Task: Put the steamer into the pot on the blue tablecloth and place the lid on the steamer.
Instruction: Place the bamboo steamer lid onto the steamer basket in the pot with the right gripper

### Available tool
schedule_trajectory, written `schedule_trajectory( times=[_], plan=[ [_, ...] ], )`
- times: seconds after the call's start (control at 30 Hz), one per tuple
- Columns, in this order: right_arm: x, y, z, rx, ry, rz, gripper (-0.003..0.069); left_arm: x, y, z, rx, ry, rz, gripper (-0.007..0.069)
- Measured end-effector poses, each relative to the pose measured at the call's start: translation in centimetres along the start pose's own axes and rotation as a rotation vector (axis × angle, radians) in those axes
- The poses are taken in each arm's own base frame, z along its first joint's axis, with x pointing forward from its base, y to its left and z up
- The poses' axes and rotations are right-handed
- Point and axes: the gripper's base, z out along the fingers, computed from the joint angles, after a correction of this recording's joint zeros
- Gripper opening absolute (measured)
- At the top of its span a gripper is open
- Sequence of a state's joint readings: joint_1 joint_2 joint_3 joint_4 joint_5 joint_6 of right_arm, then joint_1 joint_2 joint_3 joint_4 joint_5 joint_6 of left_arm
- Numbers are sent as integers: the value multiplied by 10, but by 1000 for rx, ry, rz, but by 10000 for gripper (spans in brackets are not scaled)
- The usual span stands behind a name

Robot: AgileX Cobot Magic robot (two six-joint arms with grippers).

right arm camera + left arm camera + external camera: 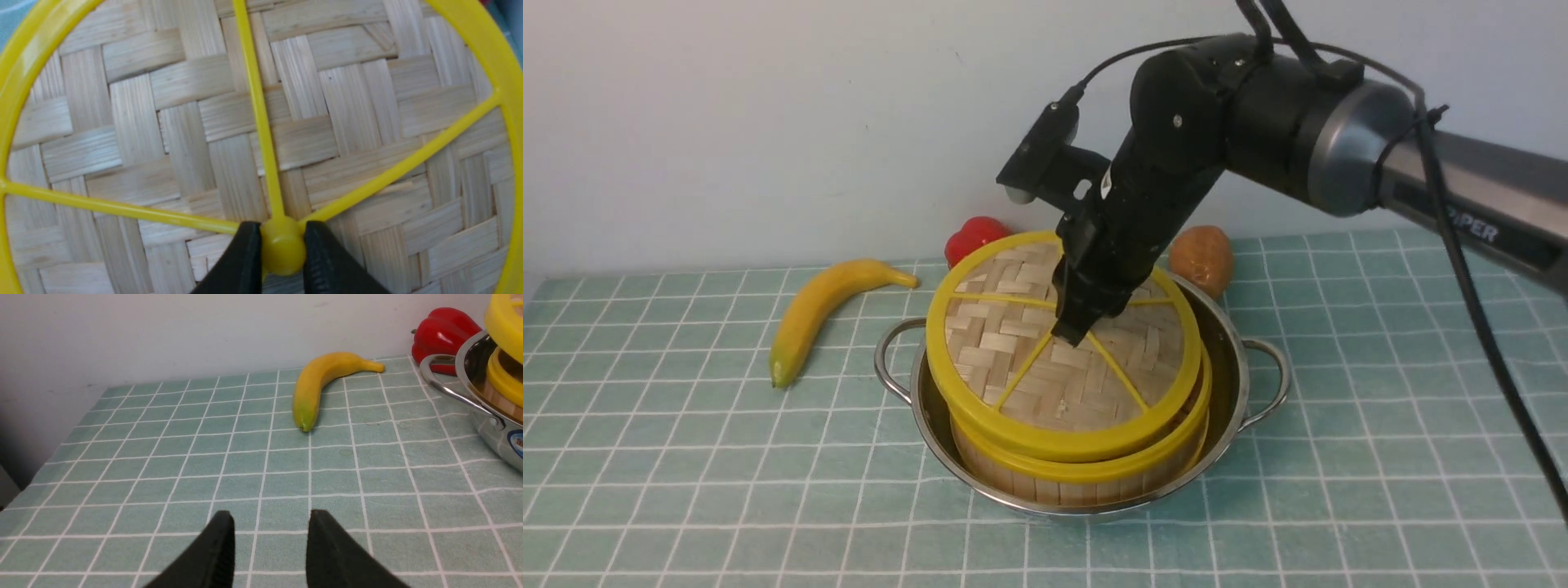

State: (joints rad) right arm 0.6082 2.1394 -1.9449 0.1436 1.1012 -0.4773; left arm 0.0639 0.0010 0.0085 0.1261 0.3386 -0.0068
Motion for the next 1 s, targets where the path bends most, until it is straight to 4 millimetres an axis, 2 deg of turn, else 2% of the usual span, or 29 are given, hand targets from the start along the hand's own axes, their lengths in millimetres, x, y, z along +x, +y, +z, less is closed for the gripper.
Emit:
schedule_trajectory(
  times=[0.2, 0.47, 0.63, 0.77, 1.0],
  plan=[
    [1, 0, -1, 9, 17, -13, 146, 0, 0, 0, 0, 0, 0, 243],
    [-7, -3, -21, 37, 44, 2, 146, 0, 0, 0, 0, 0, 0, 243],
    [-22, -9, -62, 123, -45, 48, 146, 0, 0, 0, 0, 0, 0, 243],
    [-26, -7, -88, 140, -103, 94, 146, 0, 0, 0, 0, 0, 0, 243],
    [-24, 4, -107, 94, -142, 223, 146, 0, 0, 0, 0, -1, 0, 243]
  ],
)
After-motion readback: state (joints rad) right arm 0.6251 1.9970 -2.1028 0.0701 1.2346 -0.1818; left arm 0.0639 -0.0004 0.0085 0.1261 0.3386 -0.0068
